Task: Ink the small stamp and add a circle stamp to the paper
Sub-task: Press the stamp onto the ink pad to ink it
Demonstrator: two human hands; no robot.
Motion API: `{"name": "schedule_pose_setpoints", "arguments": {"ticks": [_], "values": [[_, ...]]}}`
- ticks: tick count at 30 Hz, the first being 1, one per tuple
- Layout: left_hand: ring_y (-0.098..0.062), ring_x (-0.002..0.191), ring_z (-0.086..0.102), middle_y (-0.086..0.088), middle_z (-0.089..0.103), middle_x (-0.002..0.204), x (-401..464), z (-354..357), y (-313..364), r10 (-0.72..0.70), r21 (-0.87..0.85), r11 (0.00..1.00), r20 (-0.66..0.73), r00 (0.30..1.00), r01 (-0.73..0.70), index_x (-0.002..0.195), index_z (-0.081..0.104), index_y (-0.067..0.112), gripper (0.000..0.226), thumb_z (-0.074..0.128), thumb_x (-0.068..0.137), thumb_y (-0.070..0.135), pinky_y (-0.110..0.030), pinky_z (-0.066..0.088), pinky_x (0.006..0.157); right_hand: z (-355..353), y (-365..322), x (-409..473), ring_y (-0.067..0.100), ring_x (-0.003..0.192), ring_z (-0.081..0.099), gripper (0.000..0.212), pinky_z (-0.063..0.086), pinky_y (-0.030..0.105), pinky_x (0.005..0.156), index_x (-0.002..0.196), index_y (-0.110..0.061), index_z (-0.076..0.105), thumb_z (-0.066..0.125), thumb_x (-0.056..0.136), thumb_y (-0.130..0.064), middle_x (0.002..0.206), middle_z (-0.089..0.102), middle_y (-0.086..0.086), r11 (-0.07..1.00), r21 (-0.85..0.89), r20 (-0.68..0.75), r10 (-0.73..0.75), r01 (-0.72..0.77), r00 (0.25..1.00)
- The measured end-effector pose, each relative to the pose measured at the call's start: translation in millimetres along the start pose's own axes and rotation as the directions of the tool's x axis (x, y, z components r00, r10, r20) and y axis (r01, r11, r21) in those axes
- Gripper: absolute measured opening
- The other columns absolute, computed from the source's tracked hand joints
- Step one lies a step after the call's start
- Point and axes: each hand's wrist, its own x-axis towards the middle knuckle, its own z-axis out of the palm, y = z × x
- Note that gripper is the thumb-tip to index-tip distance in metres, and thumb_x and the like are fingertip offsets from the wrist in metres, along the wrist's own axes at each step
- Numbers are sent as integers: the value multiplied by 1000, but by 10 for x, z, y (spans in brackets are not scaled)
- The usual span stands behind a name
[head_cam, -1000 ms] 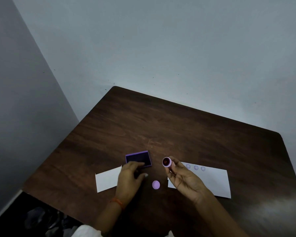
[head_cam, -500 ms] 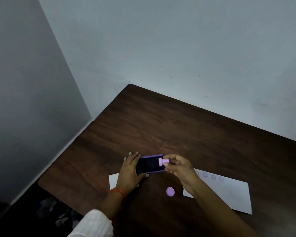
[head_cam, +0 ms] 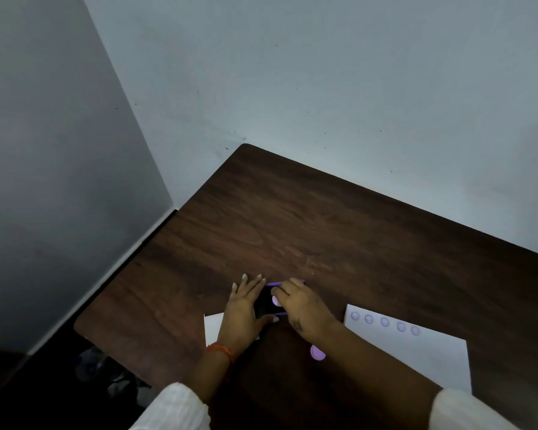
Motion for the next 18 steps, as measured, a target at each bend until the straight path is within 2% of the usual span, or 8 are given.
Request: {"name": "schedule_pose_setpoints", "arguments": {"ticks": [3, 6, 8, 10, 12, 13, 16, 18], "values": [[-19, 146, 11, 3, 31, 153, 17, 4, 2, 1, 1, 1000, 7, 1000, -1, 142, 32, 23, 78, 73, 75, 31, -34, 0, 119, 17, -51, 15, 31, 126, 39, 46, 38, 39, 102, 134, -4, 39, 48, 89, -5, 136, 46, 19, 997, -55, 24, 48, -46, 999], [-20, 146, 11, 3, 32, 153, 22, -1, 5, 1, -8, 1000, 13, 1000, -1, 141, 33, 23, 77, 73, 76, 29, -34, 0, 119, 29, -93, -4, 31, 125, 40, 48, 40, 39, 102, 132, -4, 40, 53, 86, -5, 135, 46, 18, 995, -33, 0, 90, -90, 996], [-22, 146, 12, 2, 34, 152, 12, -21, 19, 8, -25, 1000, 2, 1000, -8, 141, 35, 21, 78, 74, 74, 29, -33, 1, 119, -6, -73, 0, 29, 118, 47, 38, 41, 34, 96, 124, -3, 51, 51, 86, -3, 126, 54, 17, 990, 74, -42, 122, -118, 992], [-23, 146, 13, 0, 35, 152, 16, -41, 27, 10, -29, 1000, 8, 1000, -10, 141, 36, 19, 78, 75, 73, 29, -34, 2, 119, -103, -43, 9, 25, 98, 56, 22, 42, 28, 80, 103, -5, 64, 53, 85, -3, 106, 63, 14, 942, 291, -78, 198, -168, 977], [-24, 146, 12, 0, 34, 152, 14, -58, 46, 7, -24, 1000, 21, 1000, -6, 141, 35, 20, 79, 75, 73, 29, -35, 1, 119, -172, 31, -12, 21, 83, 57, 13, 40, 25, 69, 88, -5, 67, 54, 85, -6, 90, 64, 11, 900, 393, -117, 254, -190, 960], [-23, 146, 12, 1, 34, 152, 15, -61, 52, 2, -20, 1000, 25, 1000, -1, 141, 35, 20, 79, 75, 73, 29, -35, 1, 120, -182, 67, -25, 22, 86, 57, 14, 41, 26, 71, 90, -6, 67, 53, 86, -7, 93, 65, 12, 920, 346, -128, 241, -185, 962], [-22, 146, 11, 2, 32, 153, 15, -56, 47, -4, -4, 1000, 26, 1000, 4, 141, 33, 20, 79, 74, 74, 31, -34, 1, 119, -94, 97, -56, 26, 106, 52, 25, 42, 33, 87, 113, -6, 58, 48, 91, -8, 115, 59, 14, 982, 103, -59, 163, -157, 985], [-22, 146, 11, 2, 32, 153, 12, -50, 44, -6, -5, 1000, 23, 1000, 6, 141, 34, 20, 79, 74, 74, 30, -34, 1, 119, -67, 77, -46, 28, 112, 48, 32, 42, 36, 91, 121, -5, 51, 49, 89, -6, 122, 55, 15, 992, 6, -12, 123, -123, 992]]}}
